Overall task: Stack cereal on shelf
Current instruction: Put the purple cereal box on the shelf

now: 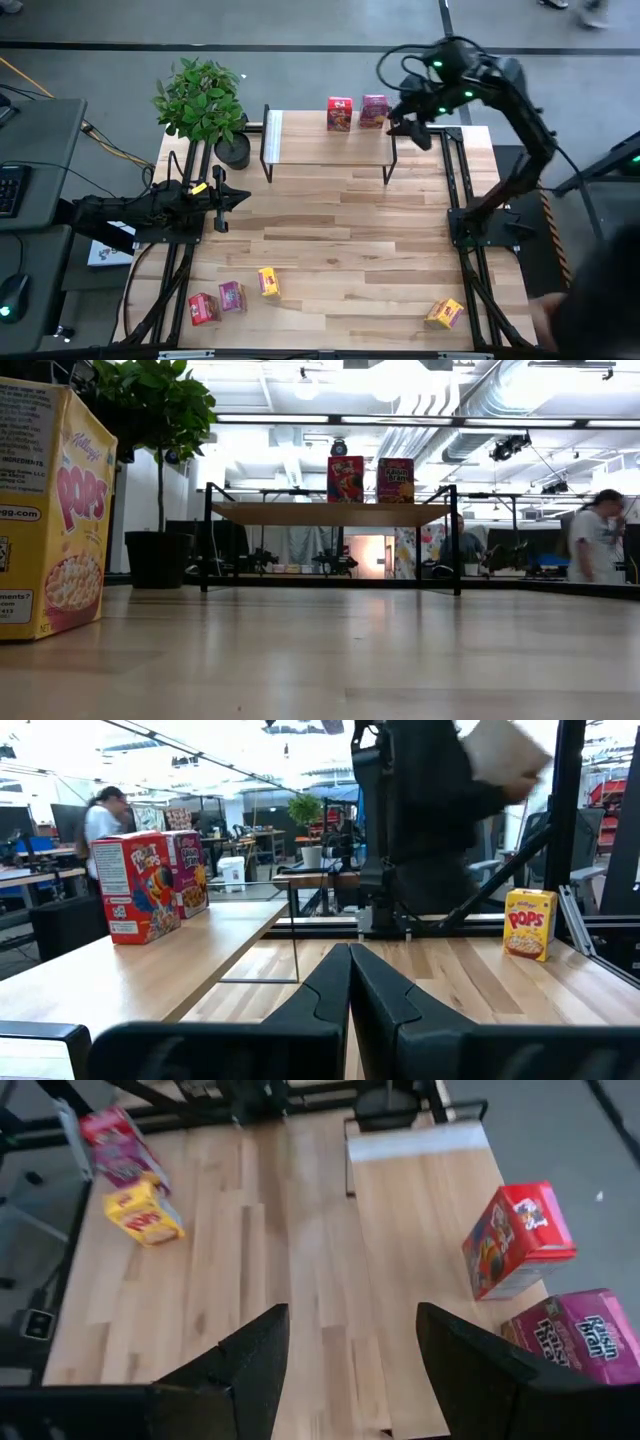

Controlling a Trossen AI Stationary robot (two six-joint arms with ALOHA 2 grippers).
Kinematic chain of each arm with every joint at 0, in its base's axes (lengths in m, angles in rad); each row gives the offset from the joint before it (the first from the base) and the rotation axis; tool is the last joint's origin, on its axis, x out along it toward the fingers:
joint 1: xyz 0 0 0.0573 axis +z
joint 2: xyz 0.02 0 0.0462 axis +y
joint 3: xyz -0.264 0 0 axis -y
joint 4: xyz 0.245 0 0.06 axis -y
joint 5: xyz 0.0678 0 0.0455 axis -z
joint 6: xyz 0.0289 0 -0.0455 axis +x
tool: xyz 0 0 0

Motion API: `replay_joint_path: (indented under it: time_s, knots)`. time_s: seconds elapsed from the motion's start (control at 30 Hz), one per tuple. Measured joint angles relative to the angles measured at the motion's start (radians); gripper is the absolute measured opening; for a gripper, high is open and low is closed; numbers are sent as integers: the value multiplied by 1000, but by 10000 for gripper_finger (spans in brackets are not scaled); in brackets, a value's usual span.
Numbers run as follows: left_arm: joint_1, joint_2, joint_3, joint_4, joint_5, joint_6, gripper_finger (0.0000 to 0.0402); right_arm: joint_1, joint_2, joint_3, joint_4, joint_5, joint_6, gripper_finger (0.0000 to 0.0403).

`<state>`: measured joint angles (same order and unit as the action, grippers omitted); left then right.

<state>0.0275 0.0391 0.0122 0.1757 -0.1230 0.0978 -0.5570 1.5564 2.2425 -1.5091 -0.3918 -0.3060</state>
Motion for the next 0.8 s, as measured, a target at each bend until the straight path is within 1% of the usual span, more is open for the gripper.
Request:
replay_joint_path:
  time_s: [0.2, 0.27, 0.3, 0.37, 0.5, 0.57, 0.67, 0.8]
  knots:
    - [0, 0, 0, 0, 0, 0, 0, 28, -104, -4, 17, 14, 64, 213]
    - [0, 0, 0, 0, 0, 0, 0, 54, -148, -61, 69, 24, 91, 213]
    - [0, 0, 0, 0, 0, 0, 0, 70, -181, -119, 115, 26, 104, 213]
    - [0, 0, 0, 0, 0, 0, 0, 101, -260, -281, 234, 37, 137, 213]
    - [0, 0, 0, 0, 0, 0, 0, 153, -453, -670, 533, 59, 251, 213]
    - [0, 0, 0, 0, 0, 0, 0, 171, -545, -844, 676, 84, 330, 213]
    - [0, 0, 0, 0, 0, 0, 0, 196, -661, -1055, 878, 108, 480, 213]
    - [0, 0, 0, 0, 0, 0, 0, 242, -775, -1262, 1168, 108, 678, 213]
